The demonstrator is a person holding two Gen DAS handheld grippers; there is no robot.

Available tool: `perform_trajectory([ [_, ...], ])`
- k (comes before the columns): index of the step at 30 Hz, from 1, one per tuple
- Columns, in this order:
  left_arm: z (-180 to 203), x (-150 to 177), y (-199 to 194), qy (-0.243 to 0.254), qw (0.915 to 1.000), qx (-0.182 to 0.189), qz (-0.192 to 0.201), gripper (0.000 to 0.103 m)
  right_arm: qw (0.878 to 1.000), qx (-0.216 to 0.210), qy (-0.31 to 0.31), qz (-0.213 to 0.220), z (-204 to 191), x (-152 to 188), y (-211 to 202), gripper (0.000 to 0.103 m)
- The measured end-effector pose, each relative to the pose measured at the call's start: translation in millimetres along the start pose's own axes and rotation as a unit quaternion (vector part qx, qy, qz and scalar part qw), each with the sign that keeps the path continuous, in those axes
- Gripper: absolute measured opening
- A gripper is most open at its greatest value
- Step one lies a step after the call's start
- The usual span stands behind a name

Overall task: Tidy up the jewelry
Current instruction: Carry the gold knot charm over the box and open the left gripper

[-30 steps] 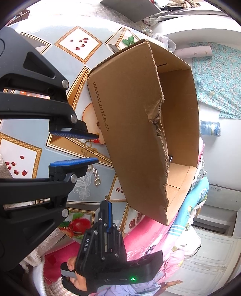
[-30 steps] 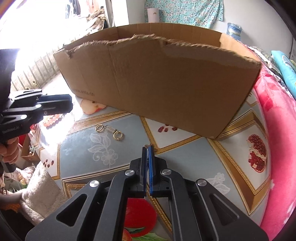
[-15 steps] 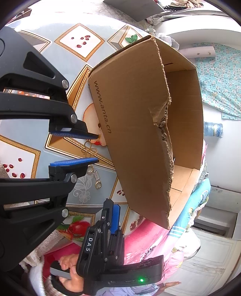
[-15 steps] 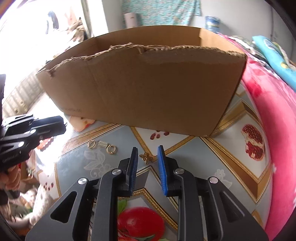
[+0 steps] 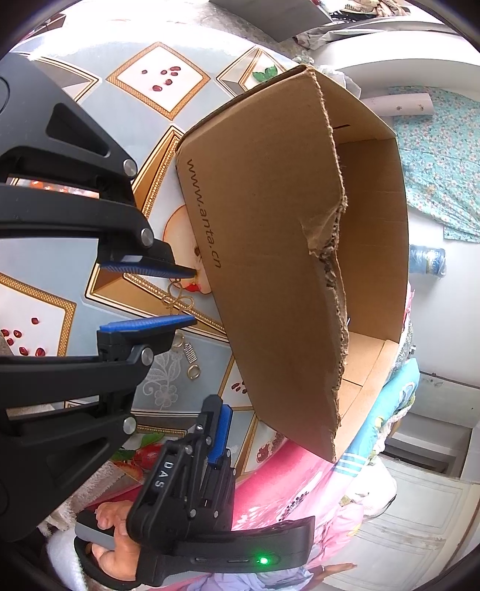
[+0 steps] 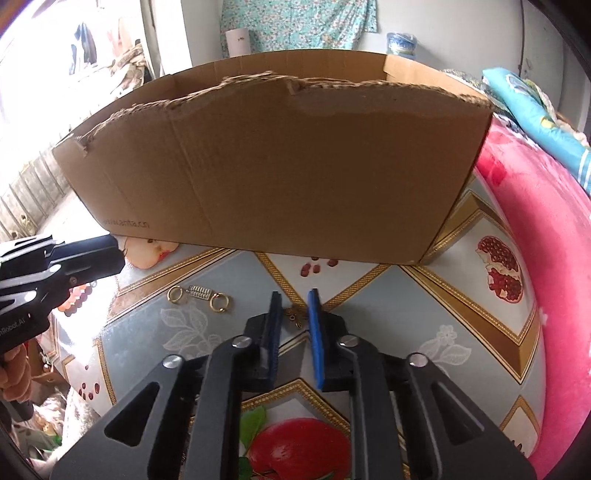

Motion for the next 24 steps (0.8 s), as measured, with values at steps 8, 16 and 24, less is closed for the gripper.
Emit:
perform_trajectory([
  [8, -2, 1, -4, -0.002, 1.0, 0.002, 0.006, 0.019, 1.0, -0.011, 0.003, -0.002, 3, -2, 2, 0.013],
  [16, 1, 0, -16, 0.001, 0.9999, 0.001, 0.015, 0.019, 1.0, -0.017, 0.001, 0.011, 9, -4, -10, 0.013],
  [24, 23, -29, -78, 0.048, 0.9955, 0.01, 0.082, 0.019, 0.995, -0.018, -0.032, 0.093, 0, -29, -81, 0.013],
])
Point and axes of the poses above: each gripper's, at about its wrist camera, not at the fingertips, and y roughly the way its jaws point, z to its right, x to its underside, the point moved 8 cm from there along y, roughly the way its jaws point, and after that the axes turned 7 degrees about -y, right-handed, at the moved point
